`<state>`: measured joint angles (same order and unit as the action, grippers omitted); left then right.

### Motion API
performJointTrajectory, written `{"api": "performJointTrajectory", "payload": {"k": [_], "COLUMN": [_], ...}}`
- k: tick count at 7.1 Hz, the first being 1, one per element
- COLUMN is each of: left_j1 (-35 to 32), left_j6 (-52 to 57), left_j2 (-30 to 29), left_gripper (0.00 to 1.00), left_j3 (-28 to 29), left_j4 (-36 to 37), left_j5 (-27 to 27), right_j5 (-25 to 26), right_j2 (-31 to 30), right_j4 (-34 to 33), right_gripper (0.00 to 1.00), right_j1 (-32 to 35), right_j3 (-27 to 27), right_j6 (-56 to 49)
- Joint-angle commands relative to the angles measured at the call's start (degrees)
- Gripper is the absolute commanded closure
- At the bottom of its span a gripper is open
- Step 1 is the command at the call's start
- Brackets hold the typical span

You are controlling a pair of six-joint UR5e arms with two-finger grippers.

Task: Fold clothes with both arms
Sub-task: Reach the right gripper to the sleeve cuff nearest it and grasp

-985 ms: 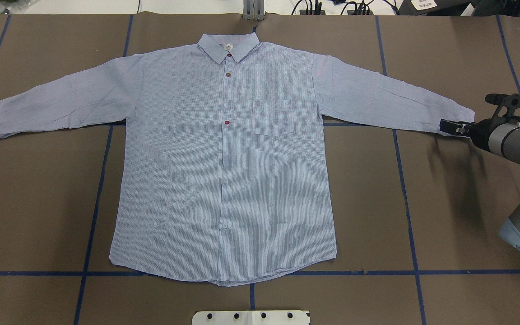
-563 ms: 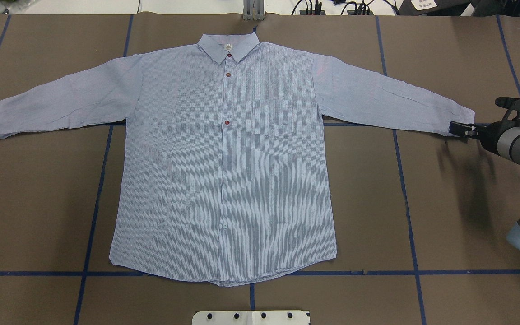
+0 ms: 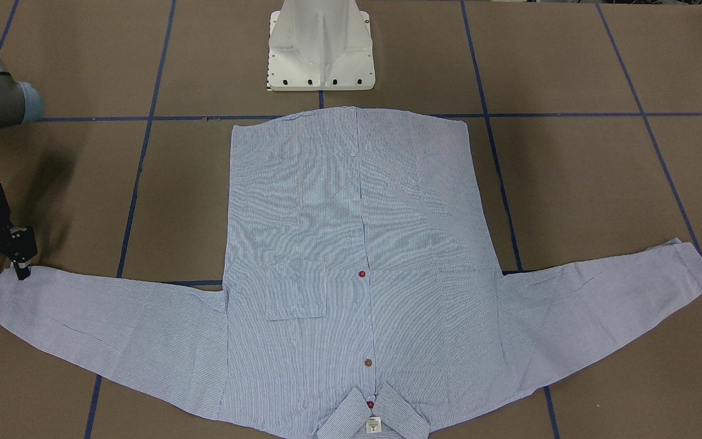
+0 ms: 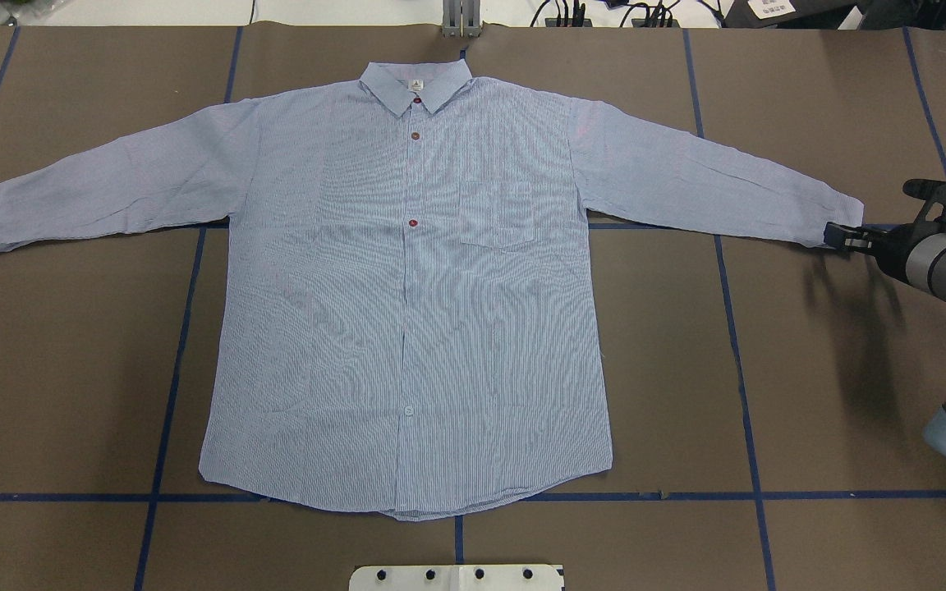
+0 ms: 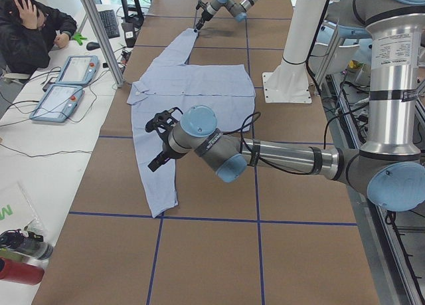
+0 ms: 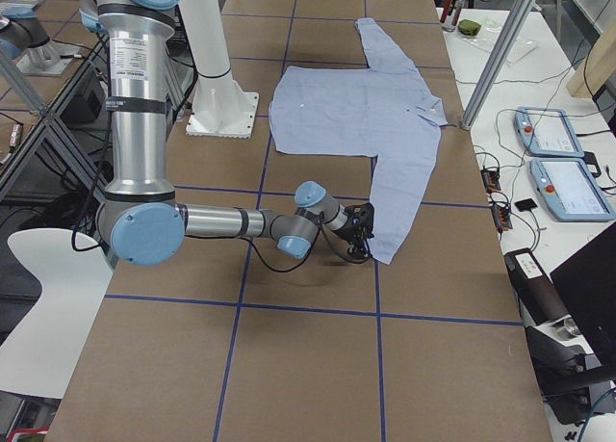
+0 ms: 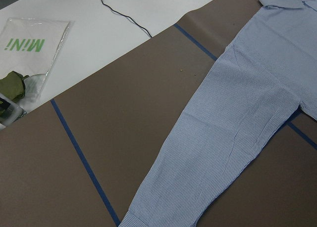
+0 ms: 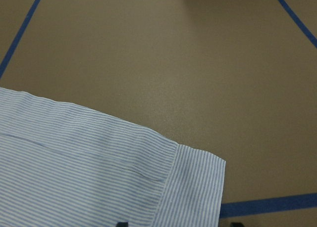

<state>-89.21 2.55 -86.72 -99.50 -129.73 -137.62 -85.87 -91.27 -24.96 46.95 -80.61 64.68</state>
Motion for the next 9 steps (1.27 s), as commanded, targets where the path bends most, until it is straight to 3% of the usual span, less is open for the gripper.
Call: {"api": "performJointTrajectory", "payload": {"k": [1,3,4,6,7,8,9], "left_j1": [0.0,0.0,0.0,0.0,0.0,0.0,0.0], "left_j6": [0.0,0.0,0.0,0.0,0.1,0.1,0.1], "left_j2": [-0.1,-0.1,-0.1,0.0,0.0,0.0,0.1], "left_gripper": [0.00,0.00,0.00,0.00,0.00,0.00,0.00], "left_j3": [0.0,0.1,0.1,0.1,0.2,0.2,0.2], "left_j4": [0.0,0.0,0.0,0.0,0.0,0.0,0.0], "left_j5": [0.1,0.1,0.1,0.1,0.1,0.1,0.1], "right_j5": [0.0,0.0,0.0,0.0,0.0,0.0,-0.3], "right_j2": [0.0,0.0,0.1,0.3,0.4,0.5,0.4], "right_j4": [0.0,0.0,0.0,0.0,-0.1,0.0,0.0], "right_gripper": [0.26,0.26,0.34,0.63,0.90,1.00,1.00], "right_j1": [0.0,-0.1,-0.1,-0.2,-0.3,-0.2,-0.2], "right_j3": [0.0,0.5,0.5,0.5,0.5,0.5,-0.5], "right_j6": [0.0,0.1,0.2,0.2,0.2,0.2,0.2]}}
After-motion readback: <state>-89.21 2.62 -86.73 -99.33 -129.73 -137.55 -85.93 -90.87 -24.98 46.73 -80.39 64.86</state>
